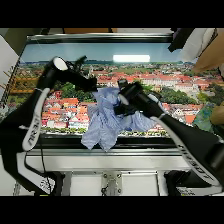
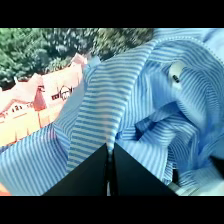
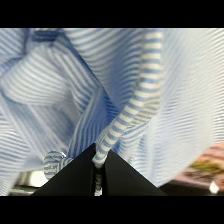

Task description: Fold the clothes and pants, and hang the long-sleeved shirts on hangers.

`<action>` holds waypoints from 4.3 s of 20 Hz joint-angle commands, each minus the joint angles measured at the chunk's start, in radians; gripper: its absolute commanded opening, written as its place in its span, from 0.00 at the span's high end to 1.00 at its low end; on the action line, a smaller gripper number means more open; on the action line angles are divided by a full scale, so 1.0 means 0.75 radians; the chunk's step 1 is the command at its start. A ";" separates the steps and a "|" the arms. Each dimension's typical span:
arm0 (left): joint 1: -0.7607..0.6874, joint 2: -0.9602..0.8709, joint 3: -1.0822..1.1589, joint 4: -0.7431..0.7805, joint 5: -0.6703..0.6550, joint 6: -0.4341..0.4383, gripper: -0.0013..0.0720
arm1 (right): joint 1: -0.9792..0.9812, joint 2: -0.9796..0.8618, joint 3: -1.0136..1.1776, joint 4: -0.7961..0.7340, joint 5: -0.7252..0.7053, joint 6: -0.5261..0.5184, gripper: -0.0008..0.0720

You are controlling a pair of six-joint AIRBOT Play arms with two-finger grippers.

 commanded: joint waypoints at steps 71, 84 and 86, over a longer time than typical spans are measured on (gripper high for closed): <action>0.941 -0.259 0.205 1.220 0.372 0.061 0.18 | -0.307 0.568 -0.116 0.218 0.325 -0.363 0.96; 1.066 -0.543 0.357 1.206 0.671 0.085 0.19 | -0.307 0.568 -0.116 0.218 0.325 -0.363 0.96; 1.075 -0.600 0.418 1.134 0.658 0.086 0.19 | -0.307 0.568 -0.116 0.218 0.325 -0.363 0.96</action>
